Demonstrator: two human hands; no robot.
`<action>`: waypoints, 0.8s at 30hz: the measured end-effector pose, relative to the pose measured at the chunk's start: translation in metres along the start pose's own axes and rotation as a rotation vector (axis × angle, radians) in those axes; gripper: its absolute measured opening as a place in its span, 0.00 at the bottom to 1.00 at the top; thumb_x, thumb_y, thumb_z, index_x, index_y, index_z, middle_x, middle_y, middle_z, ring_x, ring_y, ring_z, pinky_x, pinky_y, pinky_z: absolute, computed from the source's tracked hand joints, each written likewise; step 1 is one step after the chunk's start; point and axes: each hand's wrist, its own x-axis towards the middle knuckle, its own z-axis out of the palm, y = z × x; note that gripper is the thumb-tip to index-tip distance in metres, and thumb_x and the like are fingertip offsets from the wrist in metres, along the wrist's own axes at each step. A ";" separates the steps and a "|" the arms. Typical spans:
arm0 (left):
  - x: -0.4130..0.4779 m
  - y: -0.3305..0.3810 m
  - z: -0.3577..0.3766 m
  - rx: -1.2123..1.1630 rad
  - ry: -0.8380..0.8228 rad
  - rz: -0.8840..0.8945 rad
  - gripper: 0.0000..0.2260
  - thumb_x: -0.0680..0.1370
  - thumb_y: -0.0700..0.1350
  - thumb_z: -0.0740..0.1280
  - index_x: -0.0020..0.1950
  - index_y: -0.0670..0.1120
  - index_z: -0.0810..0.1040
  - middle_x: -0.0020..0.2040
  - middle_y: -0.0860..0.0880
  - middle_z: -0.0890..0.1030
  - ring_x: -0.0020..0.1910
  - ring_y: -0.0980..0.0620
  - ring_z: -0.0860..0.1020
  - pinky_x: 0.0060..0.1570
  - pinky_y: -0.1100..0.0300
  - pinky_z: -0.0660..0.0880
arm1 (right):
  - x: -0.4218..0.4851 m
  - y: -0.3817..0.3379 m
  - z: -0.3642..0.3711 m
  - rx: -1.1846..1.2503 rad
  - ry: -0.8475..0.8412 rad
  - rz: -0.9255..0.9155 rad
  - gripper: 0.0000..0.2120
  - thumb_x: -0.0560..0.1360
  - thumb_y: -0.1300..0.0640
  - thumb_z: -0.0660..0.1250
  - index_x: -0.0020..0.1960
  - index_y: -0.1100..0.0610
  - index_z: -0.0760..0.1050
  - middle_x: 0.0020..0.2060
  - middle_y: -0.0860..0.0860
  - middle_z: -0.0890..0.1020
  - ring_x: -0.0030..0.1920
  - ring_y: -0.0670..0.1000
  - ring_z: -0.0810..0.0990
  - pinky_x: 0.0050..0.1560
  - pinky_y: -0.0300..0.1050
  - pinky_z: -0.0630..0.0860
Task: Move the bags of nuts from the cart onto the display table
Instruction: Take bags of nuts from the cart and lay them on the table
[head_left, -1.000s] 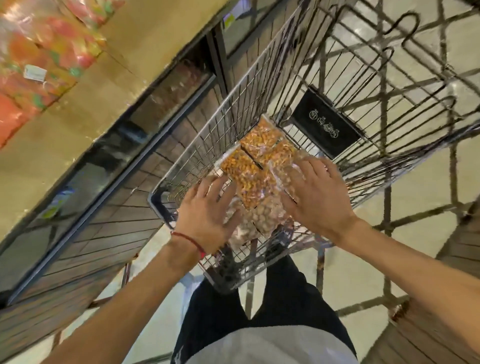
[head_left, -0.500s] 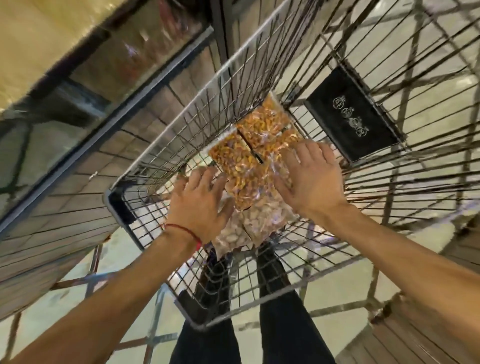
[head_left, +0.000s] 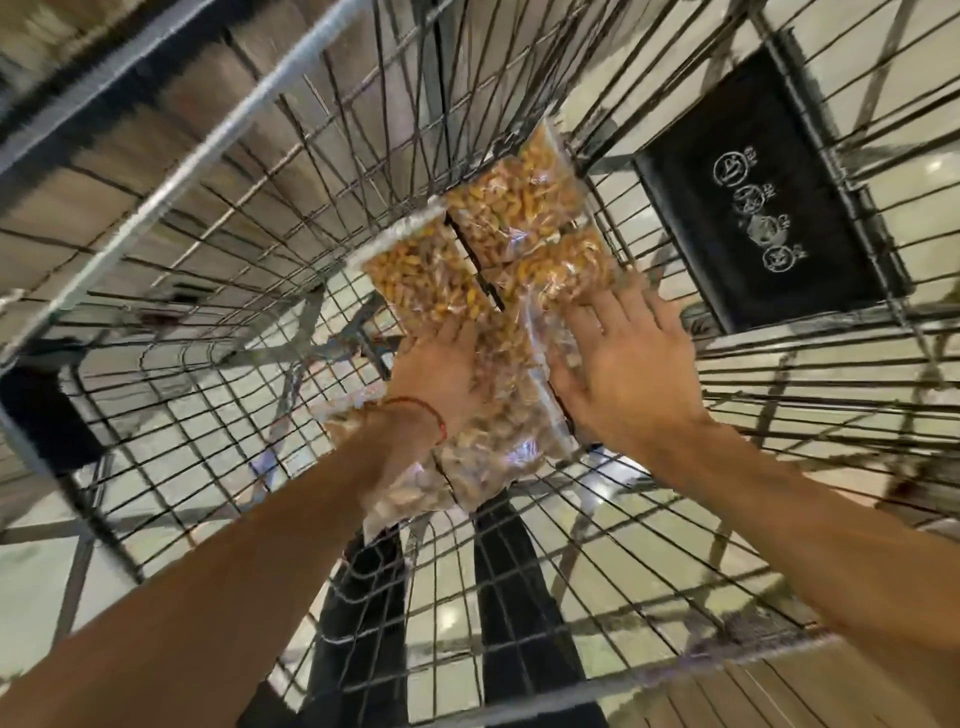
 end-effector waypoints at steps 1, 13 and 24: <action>0.004 0.000 0.004 0.008 -0.001 -0.014 0.29 0.80 0.59 0.65 0.78 0.47 0.65 0.75 0.45 0.69 0.72 0.39 0.68 0.69 0.44 0.69 | 0.000 0.000 0.002 0.016 -0.001 0.002 0.25 0.81 0.43 0.59 0.67 0.59 0.77 0.60 0.60 0.81 0.66 0.63 0.77 0.74 0.69 0.69; 0.007 0.000 0.014 -0.182 0.045 -0.042 0.17 0.79 0.46 0.71 0.66 0.46 0.74 0.66 0.44 0.74 0.63 0.41 0.71 0.63 0.44 0.71 | 0.003 0.010 0.003 0.049 -0.130 0.127 0.23 0.81 0.44 0.62 0.67 0.58 0.78 0.67 0.59 0.79 0.73 0.63 0.72 0.78 0.61 0.63; -0.004 -0.019 0.027 -0.577 0.072 -0.179 0.23 0.80 0.38 0.69 0.72 0.49 0.66 0.54 0.51 0.81 0.49 0.49 0.81 0.43 0.60 0.78 | 0.001 0.004 0.001 0.096 -0.125 0.178 0.22 0.80 0.44 0.59 0.65 0.57 0.79 0.62 0.58 0.80 0.70 0.63 0.74 0.72 0.61 0.68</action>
